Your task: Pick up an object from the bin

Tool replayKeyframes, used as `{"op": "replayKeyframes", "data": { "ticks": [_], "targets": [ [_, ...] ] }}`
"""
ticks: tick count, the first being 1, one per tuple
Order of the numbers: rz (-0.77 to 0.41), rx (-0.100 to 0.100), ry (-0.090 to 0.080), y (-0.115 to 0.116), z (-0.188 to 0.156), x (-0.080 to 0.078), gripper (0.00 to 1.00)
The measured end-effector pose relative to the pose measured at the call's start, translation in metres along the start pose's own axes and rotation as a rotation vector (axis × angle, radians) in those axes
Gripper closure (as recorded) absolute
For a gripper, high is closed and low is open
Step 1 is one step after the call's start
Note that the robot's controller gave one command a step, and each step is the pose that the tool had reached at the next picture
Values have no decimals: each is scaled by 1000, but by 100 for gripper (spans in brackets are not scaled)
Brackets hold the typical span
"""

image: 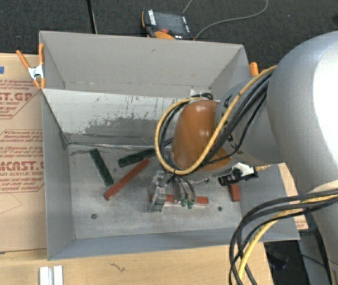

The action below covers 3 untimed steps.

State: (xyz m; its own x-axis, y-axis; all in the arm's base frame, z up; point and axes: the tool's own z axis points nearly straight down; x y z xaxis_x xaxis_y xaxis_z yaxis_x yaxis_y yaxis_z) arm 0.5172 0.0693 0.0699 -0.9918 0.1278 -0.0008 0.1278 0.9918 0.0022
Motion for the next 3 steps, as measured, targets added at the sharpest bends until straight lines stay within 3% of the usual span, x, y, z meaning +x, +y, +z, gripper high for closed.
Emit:
{"op": "replayKeyframes", "data": {
  "ticks": [1, 2, 3],
  "targets": [
    [-29, 3, 4, -2, 1, 32, 100],
    [-25, -5, -8, 76, -112, 13, 100],
    [-9, 0, -12, 36, -193, -56, 100]
  ]
}}
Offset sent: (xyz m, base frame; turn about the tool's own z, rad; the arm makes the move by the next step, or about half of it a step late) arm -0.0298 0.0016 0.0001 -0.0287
